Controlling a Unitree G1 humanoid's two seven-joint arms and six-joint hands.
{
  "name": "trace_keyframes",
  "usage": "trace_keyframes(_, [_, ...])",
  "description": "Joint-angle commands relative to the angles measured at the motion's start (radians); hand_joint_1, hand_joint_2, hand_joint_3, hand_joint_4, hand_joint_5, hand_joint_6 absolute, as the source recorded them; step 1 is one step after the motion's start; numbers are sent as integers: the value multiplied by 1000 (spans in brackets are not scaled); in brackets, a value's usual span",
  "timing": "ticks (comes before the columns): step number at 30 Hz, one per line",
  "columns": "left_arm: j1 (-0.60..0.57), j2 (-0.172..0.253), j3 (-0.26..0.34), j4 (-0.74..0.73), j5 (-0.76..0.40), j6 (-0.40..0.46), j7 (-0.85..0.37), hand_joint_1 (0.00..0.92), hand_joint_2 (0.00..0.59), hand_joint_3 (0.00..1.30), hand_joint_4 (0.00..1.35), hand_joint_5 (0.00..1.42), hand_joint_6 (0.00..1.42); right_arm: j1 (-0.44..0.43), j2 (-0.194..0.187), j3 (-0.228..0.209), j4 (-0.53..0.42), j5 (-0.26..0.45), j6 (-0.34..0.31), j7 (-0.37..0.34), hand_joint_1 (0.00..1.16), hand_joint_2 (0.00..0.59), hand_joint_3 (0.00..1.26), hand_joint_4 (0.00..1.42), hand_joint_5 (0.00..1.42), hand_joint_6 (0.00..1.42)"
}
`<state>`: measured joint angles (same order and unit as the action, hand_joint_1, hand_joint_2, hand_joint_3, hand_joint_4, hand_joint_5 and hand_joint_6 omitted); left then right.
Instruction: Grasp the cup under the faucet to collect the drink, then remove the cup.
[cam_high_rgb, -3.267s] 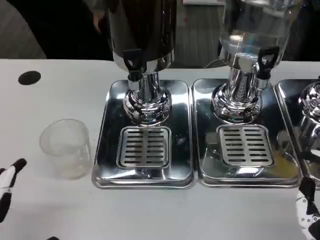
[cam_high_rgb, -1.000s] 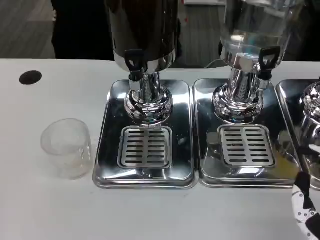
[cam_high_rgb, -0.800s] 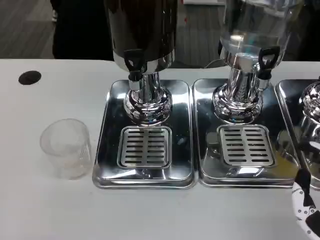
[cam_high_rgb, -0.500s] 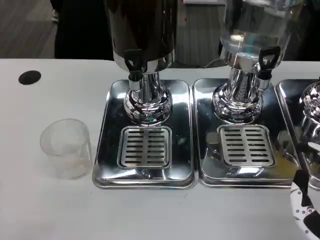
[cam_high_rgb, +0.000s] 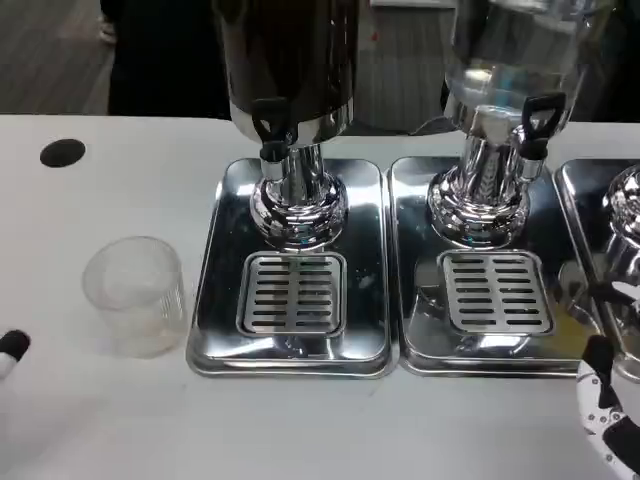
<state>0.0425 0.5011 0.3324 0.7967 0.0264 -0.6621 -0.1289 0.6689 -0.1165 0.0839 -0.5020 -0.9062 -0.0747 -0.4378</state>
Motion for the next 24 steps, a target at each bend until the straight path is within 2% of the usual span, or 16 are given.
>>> trace_keyframes(1, [-52, 22, -46, 50, 57, 13, 44, 338, 39, 0, 0, 0, 0, -5, 5, -1, 5, 9, -7, -12, 628, 515, 373, 294, 234, 180])
trace_keyframes(7, [-103, 32, -111, 93, 121, 14, 92, 360, 44, 0, 0, 0, 0, -11, 4, -10, -12, 18, -9, -9, 629, 515, 373, 301, 235, 180])
trace_keyframes(14, [-114, 43, -185, 56, 190, -14, 120, 360, 41, 0, 0, 0, 0, -11, 2, -19, -13, 30, -14, -13, 629, 515, 373, 303, 235, 180])
trace_keyframes(24, [-118, 69, -236, 48, 204, -29, 123, 358, 40, 0, 0, 0, 0, -8, 2, -32, -5, 46, -32, -20, 630, 515, 373, 311, 235, 180])
